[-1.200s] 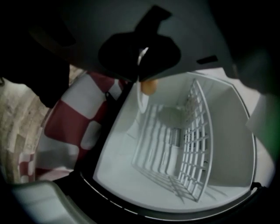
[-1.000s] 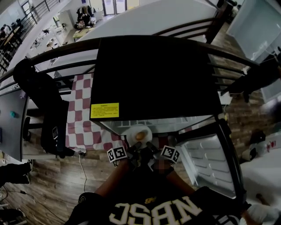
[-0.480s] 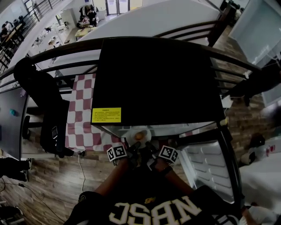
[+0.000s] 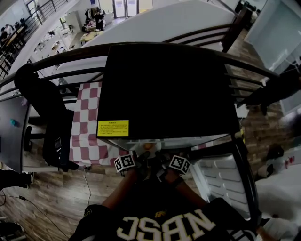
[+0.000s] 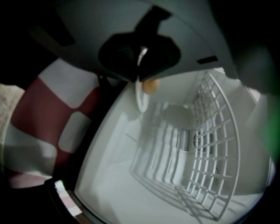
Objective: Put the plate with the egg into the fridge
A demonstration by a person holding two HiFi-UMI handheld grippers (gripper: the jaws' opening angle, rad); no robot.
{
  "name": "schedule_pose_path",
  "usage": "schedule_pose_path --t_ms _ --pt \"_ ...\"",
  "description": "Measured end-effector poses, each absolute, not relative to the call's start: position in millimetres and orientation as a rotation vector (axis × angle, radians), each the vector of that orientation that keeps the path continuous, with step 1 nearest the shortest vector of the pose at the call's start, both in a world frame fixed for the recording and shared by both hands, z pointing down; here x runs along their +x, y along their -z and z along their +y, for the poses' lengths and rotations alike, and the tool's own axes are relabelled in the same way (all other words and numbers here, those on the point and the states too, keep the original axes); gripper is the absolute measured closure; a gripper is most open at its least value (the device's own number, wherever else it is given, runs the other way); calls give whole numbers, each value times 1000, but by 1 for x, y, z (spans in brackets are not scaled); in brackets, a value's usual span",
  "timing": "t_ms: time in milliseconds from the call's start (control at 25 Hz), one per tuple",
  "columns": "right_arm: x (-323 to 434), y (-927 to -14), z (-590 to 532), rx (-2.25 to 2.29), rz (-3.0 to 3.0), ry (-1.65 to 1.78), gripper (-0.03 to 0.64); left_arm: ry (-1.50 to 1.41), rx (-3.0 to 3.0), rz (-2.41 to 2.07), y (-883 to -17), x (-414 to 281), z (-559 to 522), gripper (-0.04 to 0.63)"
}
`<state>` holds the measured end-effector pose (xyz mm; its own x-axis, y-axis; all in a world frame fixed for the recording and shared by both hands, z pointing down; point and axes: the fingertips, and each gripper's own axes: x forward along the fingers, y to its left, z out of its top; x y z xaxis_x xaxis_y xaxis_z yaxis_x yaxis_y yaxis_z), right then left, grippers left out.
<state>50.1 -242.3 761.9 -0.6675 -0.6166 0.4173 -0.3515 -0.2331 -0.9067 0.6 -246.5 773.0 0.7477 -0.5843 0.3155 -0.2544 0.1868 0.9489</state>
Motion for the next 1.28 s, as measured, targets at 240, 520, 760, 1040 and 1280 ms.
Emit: schedule_pose_path --t_ms 240,520,760,1040,1280 --pt "51 -767 -249 -1172 1806 2005 584 252 1391 -749 -778 1 -254 531" --pt "50 -770 -253 -1169 1801 2040 584 250 1366 -757 -780 0 -256 531" --pt "50 -771 -256 -1161 1804 2036 584 253 1366 -754 -781 0 -257 531" --pt "48 -770 -256 -1135 1808 2018 584 221 1392 -761 -779 1 -257 531" --pt "40 -770 -255 -1116 1872 2032 533 217 1431 -738 -769 5 -259 424"
